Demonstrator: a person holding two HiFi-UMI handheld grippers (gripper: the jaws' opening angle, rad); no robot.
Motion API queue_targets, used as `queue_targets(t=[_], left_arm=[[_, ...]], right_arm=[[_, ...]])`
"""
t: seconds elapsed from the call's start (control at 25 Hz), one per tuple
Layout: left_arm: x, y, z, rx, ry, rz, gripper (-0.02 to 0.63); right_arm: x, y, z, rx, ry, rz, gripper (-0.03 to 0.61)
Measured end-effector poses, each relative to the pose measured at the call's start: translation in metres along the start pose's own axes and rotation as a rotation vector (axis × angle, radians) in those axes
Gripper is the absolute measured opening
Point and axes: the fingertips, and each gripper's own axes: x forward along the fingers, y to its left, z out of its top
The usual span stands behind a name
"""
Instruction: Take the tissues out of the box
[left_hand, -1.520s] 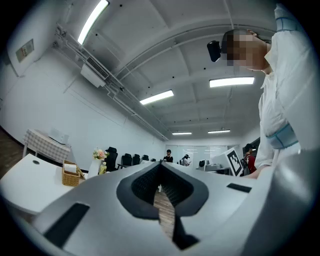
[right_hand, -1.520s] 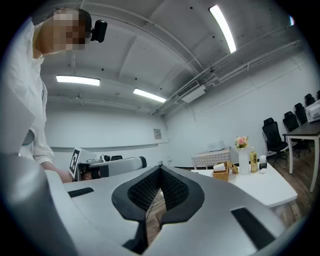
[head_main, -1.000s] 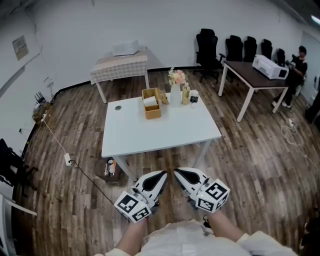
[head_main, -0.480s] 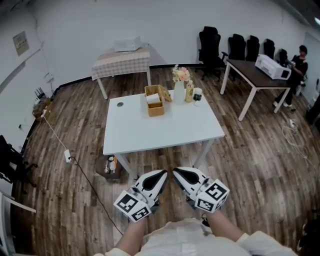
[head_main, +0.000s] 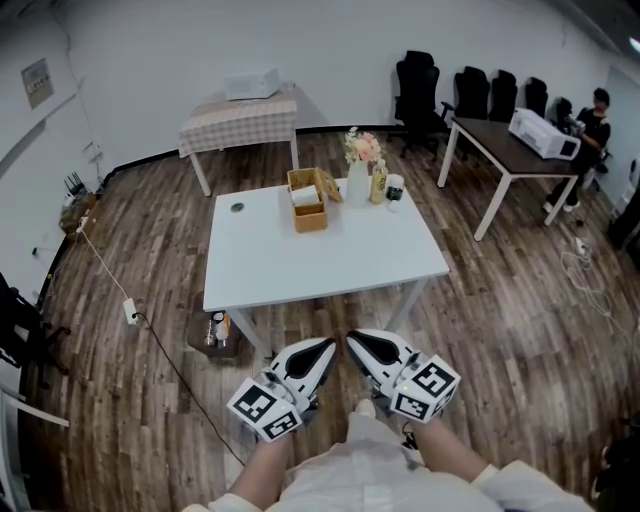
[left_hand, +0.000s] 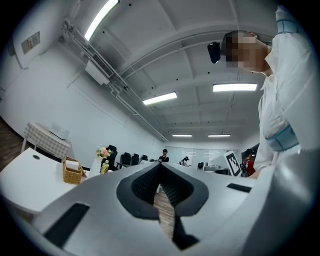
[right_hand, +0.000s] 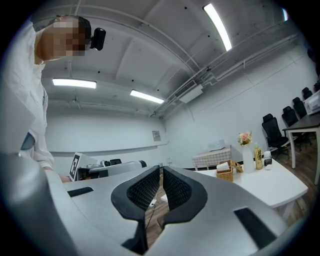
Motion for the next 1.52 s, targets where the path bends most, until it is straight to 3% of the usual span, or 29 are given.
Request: queue_targets(t=[0.68, 1.12, 1.52], left_arm=[[0.029, 0.061, -0.003, 0.002, 0.024, 0.026, 0.002], [0.083, 0.137, -0.008, -0.026, 0.058, 0.074, 0.002], [0.162, 0.207, -0.001, -0.039, 0.081, 0.088, 0.002]], right_arm=[[0.048, -0.057, 0.000, 0.035, -0.007, 0.010, 0.035], [0.099, -0.147, 0.001, 0.095, 0.020, 0.015, 0.035], [0.142, -0.231, 0.026, 0.119, 0.018, 0.047, 0.035]])
